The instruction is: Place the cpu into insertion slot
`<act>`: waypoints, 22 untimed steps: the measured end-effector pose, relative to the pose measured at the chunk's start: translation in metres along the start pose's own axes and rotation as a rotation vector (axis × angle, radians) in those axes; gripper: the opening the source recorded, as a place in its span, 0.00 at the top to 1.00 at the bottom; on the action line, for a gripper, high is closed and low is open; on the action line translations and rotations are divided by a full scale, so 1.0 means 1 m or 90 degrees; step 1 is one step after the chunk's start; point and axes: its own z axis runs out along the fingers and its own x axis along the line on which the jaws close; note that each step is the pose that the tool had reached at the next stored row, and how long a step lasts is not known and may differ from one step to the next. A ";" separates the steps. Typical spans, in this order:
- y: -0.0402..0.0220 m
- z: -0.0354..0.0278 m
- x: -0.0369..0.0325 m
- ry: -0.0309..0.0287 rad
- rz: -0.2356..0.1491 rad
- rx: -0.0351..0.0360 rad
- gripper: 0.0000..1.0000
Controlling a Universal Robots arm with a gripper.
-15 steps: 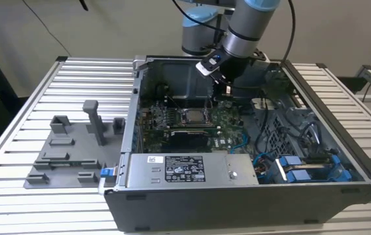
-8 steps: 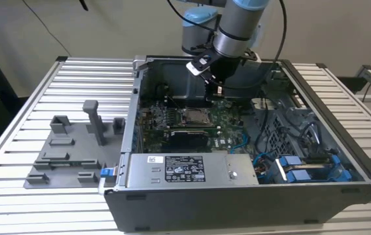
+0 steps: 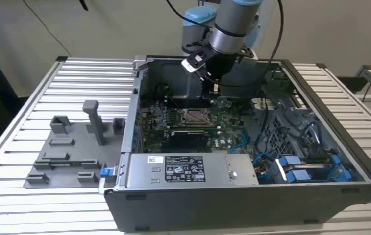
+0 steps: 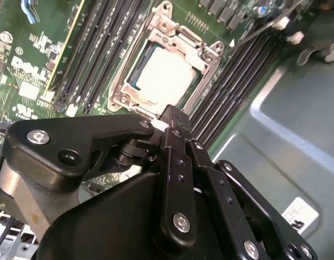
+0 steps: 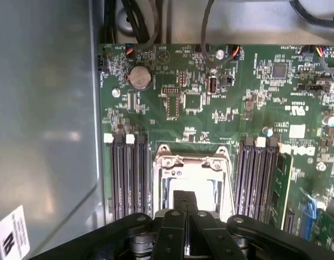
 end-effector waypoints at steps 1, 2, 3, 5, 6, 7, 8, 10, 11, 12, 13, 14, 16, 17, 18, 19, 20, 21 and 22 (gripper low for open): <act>-0.0018 -0.0016 0.0001 0.0000 0.000 0.0000 0.89; -0.0039 -0.0033 0.0003 0.0000 0.000 -0.0001 0.89; -0.0059 -0.0047 0.0004 0.0000 0.000 -0.0001 0.89; -0.0107 -0.0070 0.0006 -0.0001 0.000 -0.0006 0.89; -0.0133 -0.0079 0.0007 0.0000 0.000 -0.0010 0.89; -0.0158 -0.0085 0.0007 0.0000 0.000 -0.0015 0.89; -0.0187 -0.0092 0.0008 0.0000 0.000 -0.0022 0.89; -0.0239 -0.0108 0.0009 0.0000 0.000 -0.0035 0.89; -0.0263 -0.0116 0.0010 0.0000 0.000 -0.0041 0.89; -0.0288 -0.0124 0.0011 -0.0001 0.000 -0.0051 0.89; -0.0312 -0.0130 0.0012 -0.0001 0.000 -0.0062 0.89; -0.0340 -0.0134 0.0012 -0.0001 -0.001 -0.0075 0.89; -0.0399 -0.0140 0.0013 0.0000 -0.001 -0.0108 0.89; -0.0432 -0.0139 0.0013 0.0000 -0.001 -0.0128 0.89; -0.0465 -0.0139 0.0013 -0.0001 -0.001 -0.0150 0.89; -0.0499 -0.0137 0.0014 -0.0001 -0.001 -0.0173 0.89; -0.0535 -0.0135 0.0014 -0.0001 -0.001 -0.0198 0.89; -0.0566 -0.0133 0.0014 -0.0001 -0.002 -0.0222 0.89; -0.0599 -0.0131 0.0014 -0.0002 -0.002 -0.0248 0.89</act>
